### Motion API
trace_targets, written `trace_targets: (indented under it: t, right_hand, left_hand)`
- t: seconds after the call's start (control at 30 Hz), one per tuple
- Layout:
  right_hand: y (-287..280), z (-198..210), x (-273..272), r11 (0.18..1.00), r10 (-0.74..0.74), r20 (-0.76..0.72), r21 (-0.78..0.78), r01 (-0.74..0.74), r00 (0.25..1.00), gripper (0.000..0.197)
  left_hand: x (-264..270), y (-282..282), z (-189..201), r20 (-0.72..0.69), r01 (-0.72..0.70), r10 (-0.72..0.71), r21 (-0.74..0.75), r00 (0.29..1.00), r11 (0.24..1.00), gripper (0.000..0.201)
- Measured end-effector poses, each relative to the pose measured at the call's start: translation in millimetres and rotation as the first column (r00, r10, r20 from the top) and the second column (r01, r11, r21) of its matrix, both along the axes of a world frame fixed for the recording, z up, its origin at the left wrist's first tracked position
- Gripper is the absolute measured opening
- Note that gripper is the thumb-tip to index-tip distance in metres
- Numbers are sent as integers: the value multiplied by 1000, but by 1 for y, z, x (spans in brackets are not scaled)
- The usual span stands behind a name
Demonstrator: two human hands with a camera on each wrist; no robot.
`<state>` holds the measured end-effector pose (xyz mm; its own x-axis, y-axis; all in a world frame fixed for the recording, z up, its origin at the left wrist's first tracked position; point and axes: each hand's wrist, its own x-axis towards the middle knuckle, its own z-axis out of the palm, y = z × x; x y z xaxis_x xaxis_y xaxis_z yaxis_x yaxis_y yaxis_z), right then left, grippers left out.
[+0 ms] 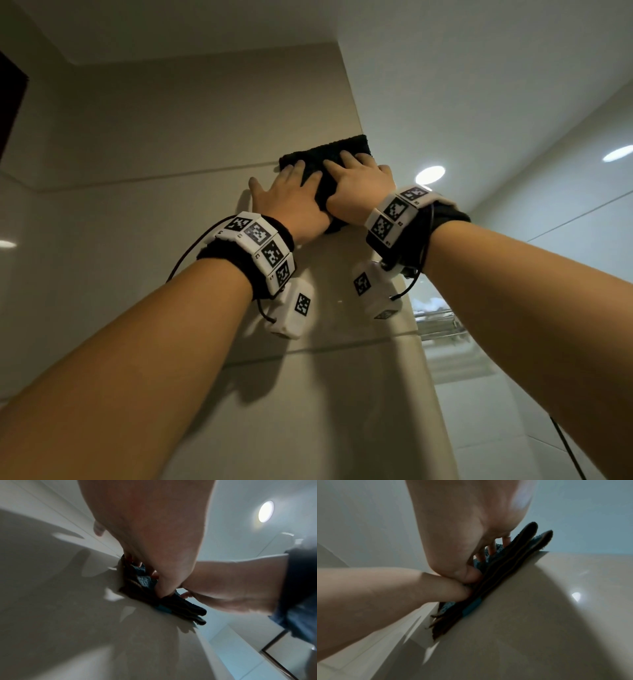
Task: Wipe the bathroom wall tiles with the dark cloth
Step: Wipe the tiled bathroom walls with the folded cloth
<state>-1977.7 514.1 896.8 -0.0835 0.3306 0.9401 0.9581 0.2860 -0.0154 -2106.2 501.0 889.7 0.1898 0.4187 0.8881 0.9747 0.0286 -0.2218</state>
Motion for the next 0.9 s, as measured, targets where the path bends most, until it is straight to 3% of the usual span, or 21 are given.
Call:
trace_targets:
  t: [0.2, 0.53, 0.9]
  right_hand:
    - [-5, -2, -30, 999, -7, 19, 36, 6, 1000, 68]
    - [-10, -27, -135, 997, 24, 159, 70, -36, 987, 69]
    - [-11, -74, -151, 998, 47, 254, 37, -58, 966, 72]
  left_hand:
    - [-23, -1, -4, 31, -27, 26, 25, 999, 999, 79]
    - [-135, -26, -38, 102, -102, 102, -7, 990, 995, 79]
    - [-166, -39, -76, 100, -120, 127, -77, 987, 990, 80]
